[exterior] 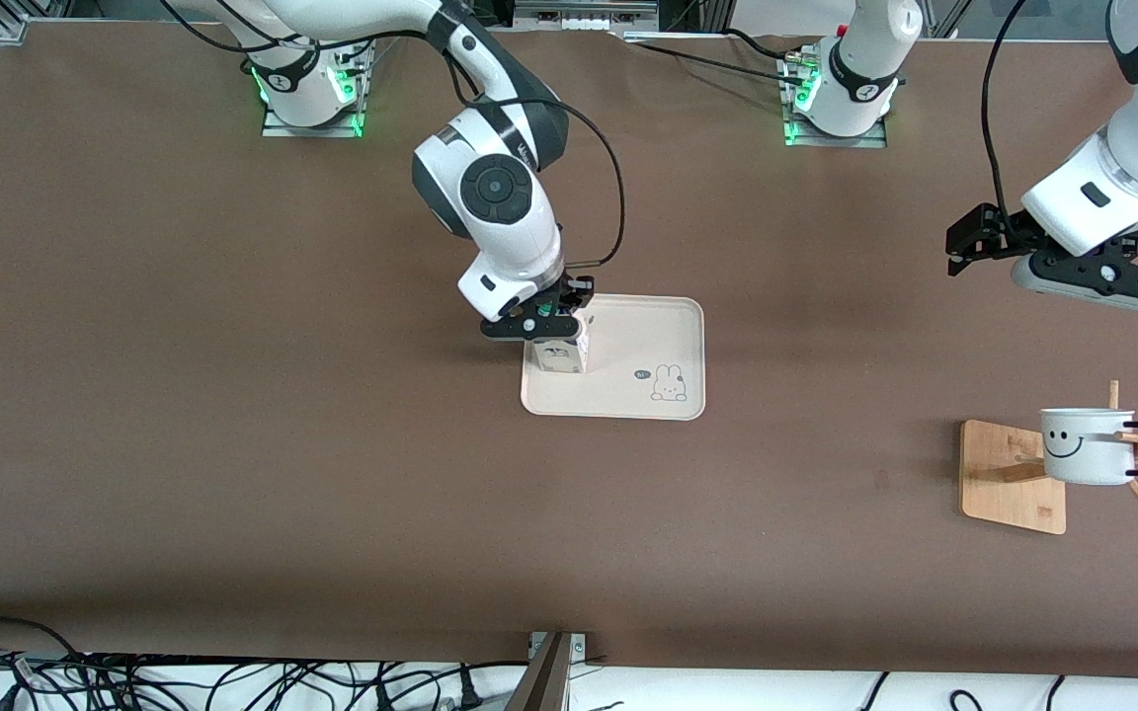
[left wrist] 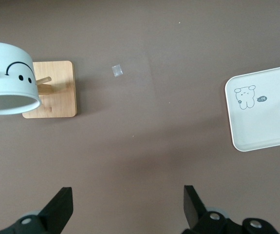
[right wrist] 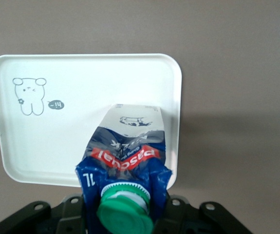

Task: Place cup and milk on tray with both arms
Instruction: 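Lower the carton onto the tray, release it while the left gripper reaches the mug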

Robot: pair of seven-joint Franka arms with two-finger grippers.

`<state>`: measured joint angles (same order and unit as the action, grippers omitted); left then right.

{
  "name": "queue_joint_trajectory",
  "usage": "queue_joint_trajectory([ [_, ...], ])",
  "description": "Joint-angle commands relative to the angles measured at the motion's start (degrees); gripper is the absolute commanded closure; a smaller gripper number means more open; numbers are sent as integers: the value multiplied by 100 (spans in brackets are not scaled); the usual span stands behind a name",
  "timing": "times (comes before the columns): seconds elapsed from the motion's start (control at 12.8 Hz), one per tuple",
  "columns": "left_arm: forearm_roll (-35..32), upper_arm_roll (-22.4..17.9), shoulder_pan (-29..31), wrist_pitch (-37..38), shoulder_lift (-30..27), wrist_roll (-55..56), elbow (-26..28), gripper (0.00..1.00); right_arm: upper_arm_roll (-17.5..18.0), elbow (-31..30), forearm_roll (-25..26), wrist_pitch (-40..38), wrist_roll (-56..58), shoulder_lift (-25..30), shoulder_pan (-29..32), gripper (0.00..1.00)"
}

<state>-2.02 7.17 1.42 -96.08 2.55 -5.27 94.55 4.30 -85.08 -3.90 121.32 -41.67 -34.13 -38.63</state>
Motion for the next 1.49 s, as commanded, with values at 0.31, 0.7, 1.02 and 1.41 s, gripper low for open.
queue_joint_trajectory([
  [0.31,-114,-49,95,54,386,544,-148,0,-61,289,197,58,-480,-129,-83,0],
  [0.7,-45,-40,428,-1226,378,571,79,0,-52,474,206,-3,-948,55,-198,0],
  [1.02,-9,-31,693,-2274,360,641,529,0,-402,466,162,-21,-851,581,-84,0],
  [1.41,9,-31,974,-3108,334,923,1029,0,-1026,457,-223,-1485,751,1521,521,0],
])
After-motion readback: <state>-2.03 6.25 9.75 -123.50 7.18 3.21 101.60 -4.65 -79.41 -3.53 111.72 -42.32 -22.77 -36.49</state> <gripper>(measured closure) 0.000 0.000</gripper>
